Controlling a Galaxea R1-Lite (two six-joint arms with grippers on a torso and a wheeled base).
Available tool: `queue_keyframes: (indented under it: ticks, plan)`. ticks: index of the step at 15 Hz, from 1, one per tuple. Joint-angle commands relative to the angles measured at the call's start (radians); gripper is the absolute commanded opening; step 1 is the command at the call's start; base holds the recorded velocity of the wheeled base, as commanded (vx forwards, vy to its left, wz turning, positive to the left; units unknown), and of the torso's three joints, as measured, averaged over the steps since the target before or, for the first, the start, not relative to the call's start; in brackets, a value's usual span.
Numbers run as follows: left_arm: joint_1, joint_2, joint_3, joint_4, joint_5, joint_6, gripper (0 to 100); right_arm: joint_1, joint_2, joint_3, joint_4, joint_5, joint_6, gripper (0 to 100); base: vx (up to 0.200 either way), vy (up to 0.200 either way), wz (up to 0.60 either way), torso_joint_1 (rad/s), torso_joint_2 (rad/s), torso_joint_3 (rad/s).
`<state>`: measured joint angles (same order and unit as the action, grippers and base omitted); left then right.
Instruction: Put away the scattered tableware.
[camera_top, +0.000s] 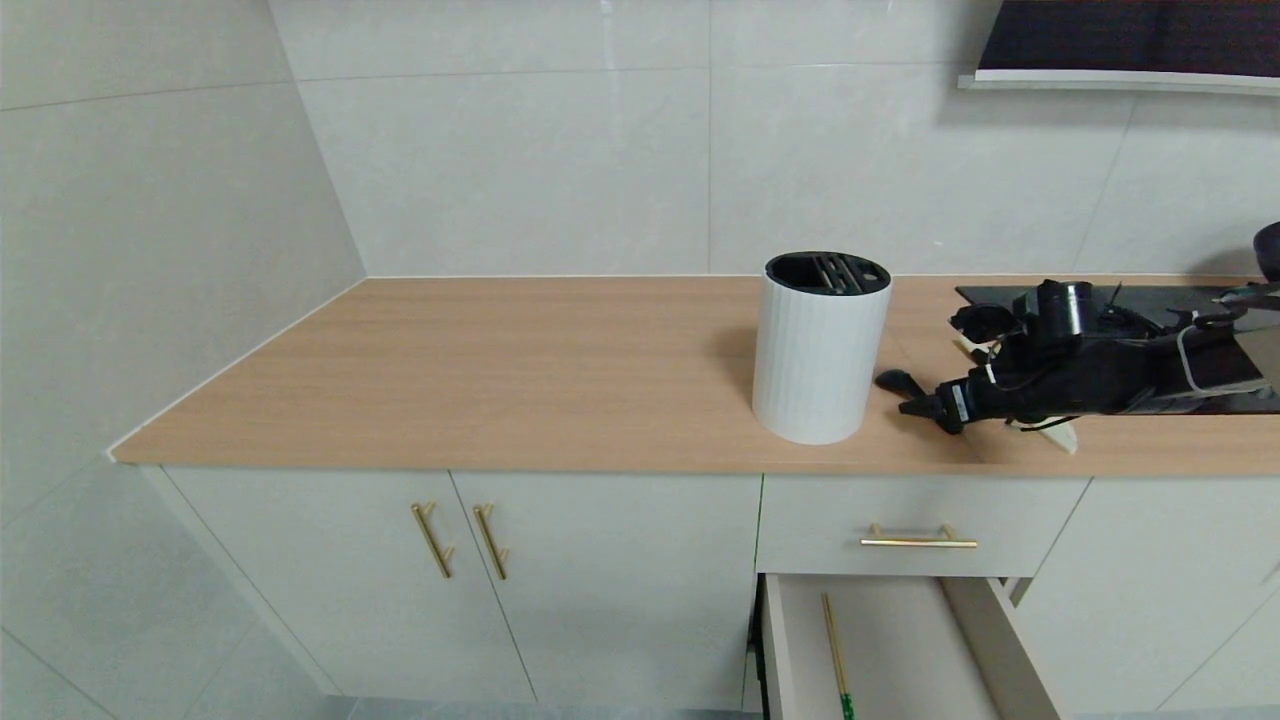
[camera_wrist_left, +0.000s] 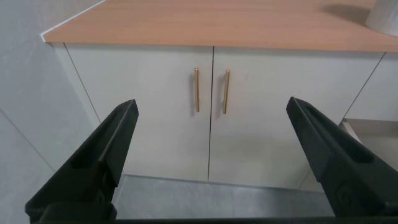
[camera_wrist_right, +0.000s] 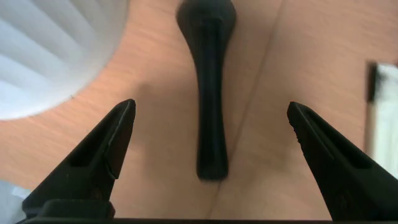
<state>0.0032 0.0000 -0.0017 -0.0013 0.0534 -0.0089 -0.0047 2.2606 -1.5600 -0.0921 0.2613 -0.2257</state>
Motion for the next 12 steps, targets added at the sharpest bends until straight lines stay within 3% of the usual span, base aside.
queue_keyframes:
  ticks: [1, 3, 4, 12]
  plan:
    - [0.000, 0.000, 0.000, 0.000, 0.000, 0.000, 100, 0.000, 0.040, -0.031, -0.001, 0.007, 0.000, 100, 0.000, 0.000, 0.00, 0.000, 0.00, 0.000]
    - [0.000, 0.000, 0.000, 0.000, 0.000, 0.000, 100, 0.000, 0.048, -0.043, -0.001, 0.007, 0.000, 100, 0.000, 0.000, 0.00, 0.000, 0.00, 0.000]
    - [0.000, 0.000, 0.000, 0.000, 0.000, 0.000, 100, 0.000, 0.054, -0.045, -0.001, 0.007, 0.000, 0, 0.000, 0.000, 0.00, 0.000, 0.00, 0.000]
    - [0.000, 0.000, 0.000, 0.000, 0.000, 0.000, 100, 0.002, 0.082, -0.057, -0.001, 0.009, 0.000, 0, 0.000, 0.000, 0.00, 0.000, 0.00, 0.000]
